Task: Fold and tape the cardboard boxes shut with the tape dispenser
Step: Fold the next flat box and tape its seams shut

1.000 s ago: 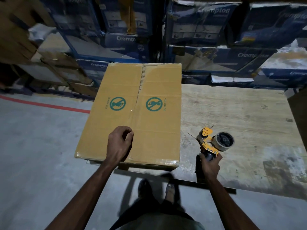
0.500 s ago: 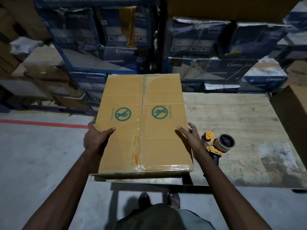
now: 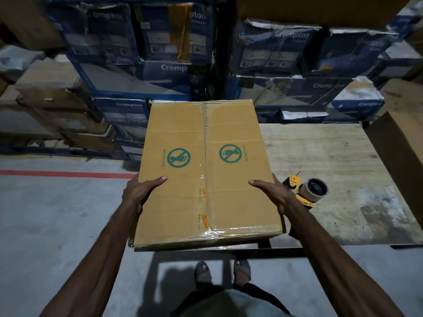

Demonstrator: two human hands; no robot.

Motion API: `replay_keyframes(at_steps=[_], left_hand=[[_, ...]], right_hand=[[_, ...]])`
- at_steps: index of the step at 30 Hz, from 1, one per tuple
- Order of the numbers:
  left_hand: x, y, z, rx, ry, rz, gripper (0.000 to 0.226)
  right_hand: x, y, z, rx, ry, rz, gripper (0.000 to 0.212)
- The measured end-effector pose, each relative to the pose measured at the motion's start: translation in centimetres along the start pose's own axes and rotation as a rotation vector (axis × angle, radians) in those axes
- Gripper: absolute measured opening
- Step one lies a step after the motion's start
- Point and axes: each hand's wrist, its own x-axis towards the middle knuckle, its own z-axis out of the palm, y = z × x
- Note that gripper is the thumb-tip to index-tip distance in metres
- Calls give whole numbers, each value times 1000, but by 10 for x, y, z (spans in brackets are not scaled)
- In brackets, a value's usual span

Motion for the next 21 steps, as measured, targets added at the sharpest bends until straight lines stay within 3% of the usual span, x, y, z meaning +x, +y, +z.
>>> replay_keyframes(at_steps=[4,8,15,18,21], left_hand=[[-13,17,-12,33,4,28,91],[-25,59,-12,49,-26,108,89],[-82,123,36,137,-27,308,76],[-113,141,81,210,-37,386,78],[-147,153,135,281,-64,436,95]], right_hand=[[-22,-13,-10,-3,28,-37,106],[-56,-45,-29,-47,35,-90,71],[-117,-65,-86,-29,150,-177,65],[-149,-55,-131,13,197,-196,70],[-185,-31,-184,44,242,-193,77]])
